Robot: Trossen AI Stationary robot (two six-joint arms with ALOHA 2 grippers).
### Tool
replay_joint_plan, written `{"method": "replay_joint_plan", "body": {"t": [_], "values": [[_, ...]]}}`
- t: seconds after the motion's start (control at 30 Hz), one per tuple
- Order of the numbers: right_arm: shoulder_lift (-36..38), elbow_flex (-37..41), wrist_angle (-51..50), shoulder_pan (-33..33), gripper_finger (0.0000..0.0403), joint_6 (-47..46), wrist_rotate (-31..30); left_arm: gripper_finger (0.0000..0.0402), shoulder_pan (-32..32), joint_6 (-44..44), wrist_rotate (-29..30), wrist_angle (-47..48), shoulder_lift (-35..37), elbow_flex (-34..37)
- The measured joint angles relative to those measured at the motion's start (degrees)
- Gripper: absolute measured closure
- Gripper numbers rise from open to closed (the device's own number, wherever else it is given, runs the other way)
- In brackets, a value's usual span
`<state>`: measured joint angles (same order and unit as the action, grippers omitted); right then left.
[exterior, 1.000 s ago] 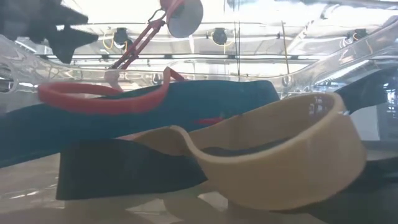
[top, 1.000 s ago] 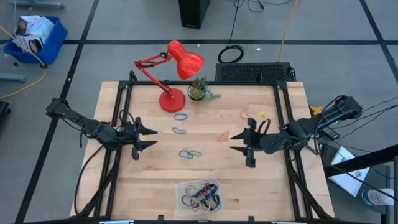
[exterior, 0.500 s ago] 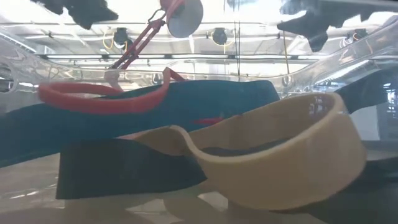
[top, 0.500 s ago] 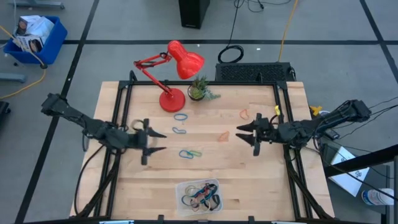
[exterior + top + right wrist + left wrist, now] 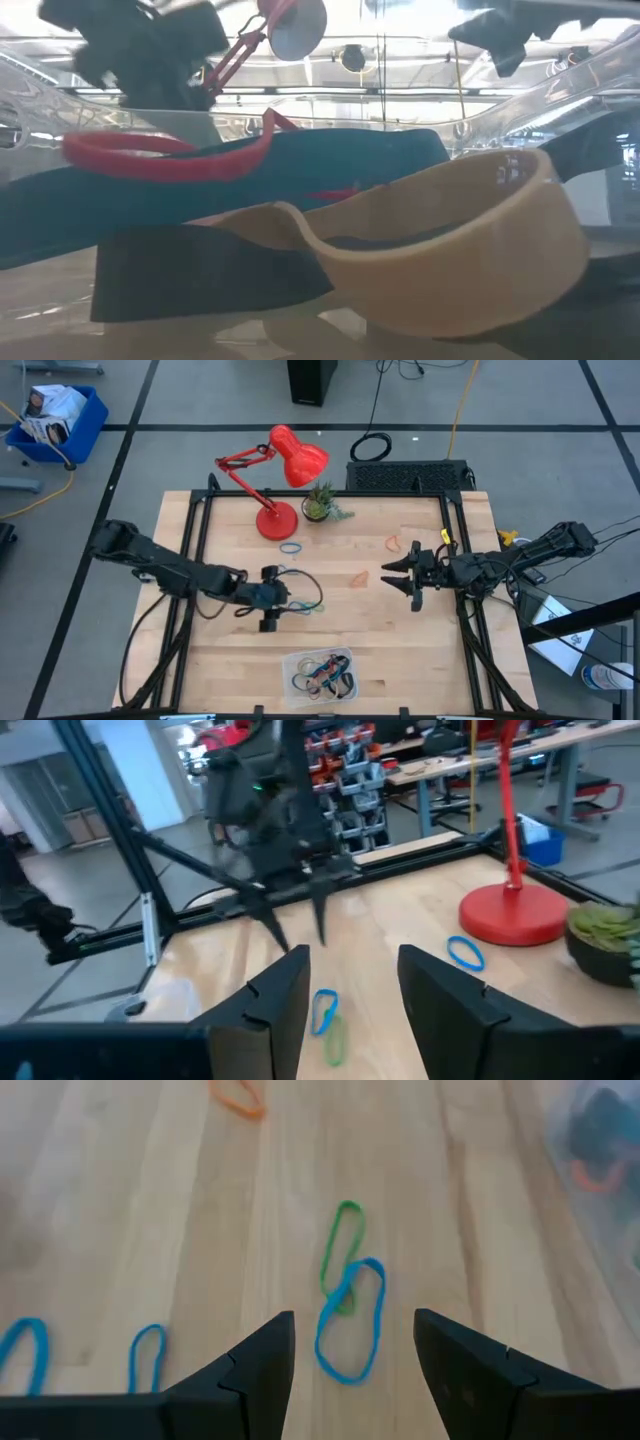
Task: Pick and place rubber bands into bin
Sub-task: Put the blue rubber band into the transparent bin
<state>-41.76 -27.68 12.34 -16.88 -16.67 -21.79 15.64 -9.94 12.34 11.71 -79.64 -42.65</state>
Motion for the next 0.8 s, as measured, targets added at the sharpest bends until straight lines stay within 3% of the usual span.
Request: {"method": "replay_joint_plan", "body": {"t": [0.33, 0.8], "values": [[0.0, 0.0, -0.15, 0.0, 0.026, 2.71, 1.11, 0.0188, -5.36, -4.22, -0.39, -2.64, -8.72, 0.0], [0.0, 0.0, -0.59, 0.0, 0.0264, 2.8, 1.06, 0.0188, -5.84, -3.7, -4.69, -4.62, -15.8, 0.0]]}}
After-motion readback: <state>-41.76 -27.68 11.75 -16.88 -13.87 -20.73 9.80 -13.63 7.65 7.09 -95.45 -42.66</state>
